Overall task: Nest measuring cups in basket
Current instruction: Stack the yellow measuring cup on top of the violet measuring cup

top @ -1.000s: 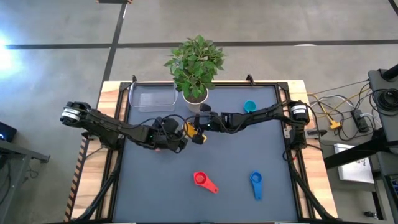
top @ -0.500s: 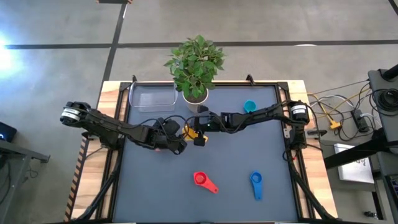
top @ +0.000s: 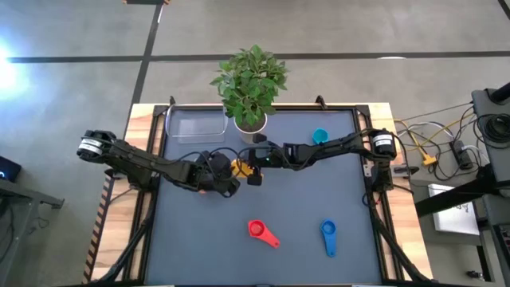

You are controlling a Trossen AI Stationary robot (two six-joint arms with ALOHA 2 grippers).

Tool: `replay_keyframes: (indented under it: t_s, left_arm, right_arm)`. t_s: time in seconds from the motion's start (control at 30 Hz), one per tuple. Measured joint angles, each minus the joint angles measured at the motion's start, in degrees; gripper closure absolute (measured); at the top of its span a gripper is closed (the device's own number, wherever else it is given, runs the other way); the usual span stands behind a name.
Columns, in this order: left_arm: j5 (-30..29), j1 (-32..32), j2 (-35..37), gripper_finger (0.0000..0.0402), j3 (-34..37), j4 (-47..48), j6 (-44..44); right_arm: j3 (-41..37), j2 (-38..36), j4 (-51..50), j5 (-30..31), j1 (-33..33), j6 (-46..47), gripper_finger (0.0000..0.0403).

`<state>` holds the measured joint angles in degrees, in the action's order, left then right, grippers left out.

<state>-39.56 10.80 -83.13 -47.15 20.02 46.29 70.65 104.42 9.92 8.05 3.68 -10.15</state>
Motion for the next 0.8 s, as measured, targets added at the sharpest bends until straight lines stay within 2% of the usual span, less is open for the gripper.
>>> replay_keyframes:
  t_s: [0.07, 0.23, 0.4, 0.47, 0.67, 0.8]
  left_arm:
    - [-0.27, -0.08, 0.0, 0.0387, 0.02, 0.16, 0.24]
    - [-0.95, -0.08, 0.0, 0.0395, 0.09, 1.49, -1.24]
    - [-0.31, -0.09, 1.11, 0.0401, -0.01, 4.96, -2.03]
    - [0.62, -0.03, 2.26, 0.0401, -0.87, 9.15, -1.77]
    - [1.73, 1.49, 10.82, 0.0401, -4.59, 22.51, 0.25]
    - [6.62, 1.56, 18.11, 0.0401, -4.44, 26.68, -0.58]
  right_arm:
    - [0.0, -0.04, -0.2, 0.09, -0.02, 0.03, 0.0388]
    - [0.0, -0.69, -0.53, -1.03, -0.05, 1.83, 0.0364]
    - [0.22, -3.63, -2.72, -1.9, -0.29, 1.33, 0.0304]
    - [0.22, -4.97, -5.46, -1.39, -0.16, 1.29, 0.0276]
    - [-0.2, -10.67, -13.29, -1.01, -0.11, 0.5, 0.0217]
    - [-2.99, -14.02, -14.43, -1.09, -0.07, 0.48, 0.0203]
